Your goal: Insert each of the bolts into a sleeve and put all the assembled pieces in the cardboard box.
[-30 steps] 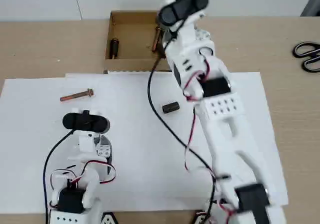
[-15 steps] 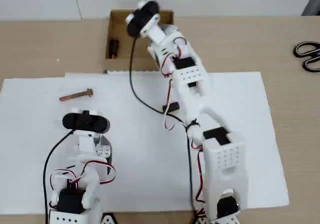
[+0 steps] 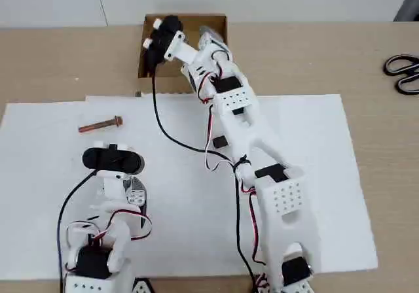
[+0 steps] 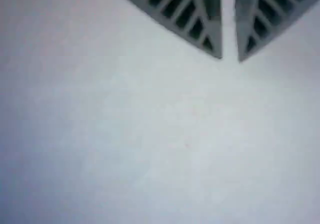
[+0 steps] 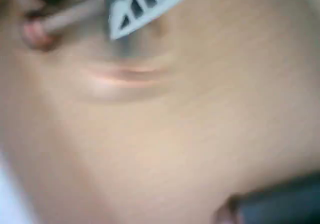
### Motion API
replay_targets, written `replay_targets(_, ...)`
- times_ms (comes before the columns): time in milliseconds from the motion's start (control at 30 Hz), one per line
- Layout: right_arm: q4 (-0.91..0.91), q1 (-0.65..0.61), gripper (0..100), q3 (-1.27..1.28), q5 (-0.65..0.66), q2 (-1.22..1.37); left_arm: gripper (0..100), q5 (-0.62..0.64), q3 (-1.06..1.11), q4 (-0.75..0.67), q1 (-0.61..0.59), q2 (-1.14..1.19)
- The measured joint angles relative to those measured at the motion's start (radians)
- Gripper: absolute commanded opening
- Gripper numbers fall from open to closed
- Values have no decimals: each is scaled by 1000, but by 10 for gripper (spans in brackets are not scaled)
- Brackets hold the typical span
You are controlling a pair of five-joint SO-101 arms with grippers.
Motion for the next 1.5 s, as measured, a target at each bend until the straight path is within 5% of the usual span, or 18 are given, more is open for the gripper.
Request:
replay_targets(200,71,5,4,-2,-11,-69,7,0,0,0,0,0)
replay_targets(533,404,5,2,-2,-295,-298,7,0,0,0,0,0)
replay_targets(967,795,5,3,-2,-483,-499,7,0,0,0,0,0)
replay_targets(1500,1301,5,4,-2,-1086,-569,7,0,0,0,0,0)
